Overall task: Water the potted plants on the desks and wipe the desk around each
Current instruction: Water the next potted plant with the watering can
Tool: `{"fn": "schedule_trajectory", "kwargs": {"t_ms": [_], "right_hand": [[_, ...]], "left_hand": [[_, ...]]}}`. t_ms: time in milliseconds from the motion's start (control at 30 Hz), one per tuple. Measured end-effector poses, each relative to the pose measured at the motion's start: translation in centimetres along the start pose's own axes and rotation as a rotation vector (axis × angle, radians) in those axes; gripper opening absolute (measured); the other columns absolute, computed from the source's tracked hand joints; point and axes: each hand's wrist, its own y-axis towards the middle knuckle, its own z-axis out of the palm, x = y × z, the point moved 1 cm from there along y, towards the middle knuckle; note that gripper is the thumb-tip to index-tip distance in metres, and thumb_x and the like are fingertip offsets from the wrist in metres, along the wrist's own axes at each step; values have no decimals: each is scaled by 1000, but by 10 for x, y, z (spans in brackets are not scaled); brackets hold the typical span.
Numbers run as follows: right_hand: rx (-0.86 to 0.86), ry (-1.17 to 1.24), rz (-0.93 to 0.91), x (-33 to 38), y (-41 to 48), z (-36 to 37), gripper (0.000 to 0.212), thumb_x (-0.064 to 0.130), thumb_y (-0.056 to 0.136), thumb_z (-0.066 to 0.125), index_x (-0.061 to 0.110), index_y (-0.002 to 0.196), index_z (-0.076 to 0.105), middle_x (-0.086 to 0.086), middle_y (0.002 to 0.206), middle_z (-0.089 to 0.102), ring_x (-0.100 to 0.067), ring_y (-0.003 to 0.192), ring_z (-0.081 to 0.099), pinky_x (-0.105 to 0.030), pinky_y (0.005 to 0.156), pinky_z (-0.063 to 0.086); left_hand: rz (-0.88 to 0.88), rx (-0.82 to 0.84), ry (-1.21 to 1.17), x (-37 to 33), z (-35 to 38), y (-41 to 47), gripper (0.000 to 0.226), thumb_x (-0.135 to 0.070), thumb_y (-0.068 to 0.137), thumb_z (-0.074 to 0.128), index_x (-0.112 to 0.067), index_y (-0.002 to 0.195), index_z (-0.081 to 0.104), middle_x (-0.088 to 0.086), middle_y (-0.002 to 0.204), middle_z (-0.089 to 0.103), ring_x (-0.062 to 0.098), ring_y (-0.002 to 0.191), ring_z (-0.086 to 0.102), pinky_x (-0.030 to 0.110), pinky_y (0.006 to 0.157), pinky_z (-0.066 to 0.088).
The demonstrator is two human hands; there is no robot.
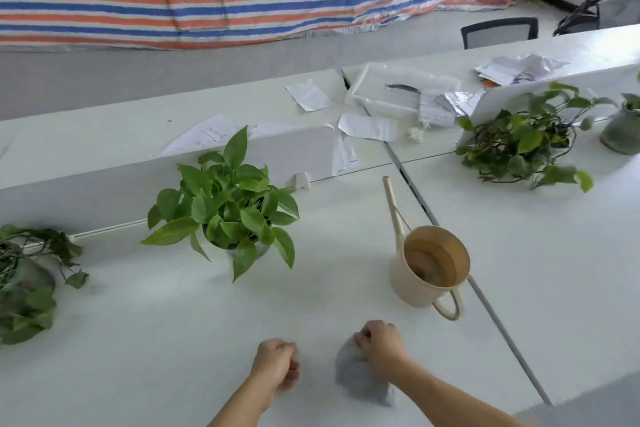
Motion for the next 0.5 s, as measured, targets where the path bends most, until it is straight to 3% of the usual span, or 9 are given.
{"fn": "schedule_trajectory", "kwargs": {"t_ms": [67,167,333,500], "right_hand": [[-18,104,57,-26,-15,-17,38,36,101,48,17,69,51,0,73,56,-22,75,52,-30,65,39],[-83,269,103,-71,-44,-52,48,40,104,44,18,62,46,2,63,50,-16,61,49,-28,54,35],[-255,552,129,-149,-86,-124,51,46,102,47,14,63,47,-1,59,49,-15,55,48,-28,53,36],[-406,606,130,-204,-90,-192,48,39,97,58,15,56,49,-2,55,52,-20,56,52,-30,58,39]], "left_hand": [[38,-16,50,0,22,-16,15,-13,93,53,-7,83,63,13,65,63,24,52,58,26,52,45],[107,-24,81,-5,61,-43,13,-13,93,53,-6,87,63,13,70,64,25,56,60,28,54,47],[247,-24,83,-36,134,-82,14,-17,96,53,-7,94,62,14,78,64,25,64,61,31,59,51],[362,-70,14,-84,179,-107,11,-18,97,53,-8,96,58,12,81,55,25,68,54,34,63,51]]}}
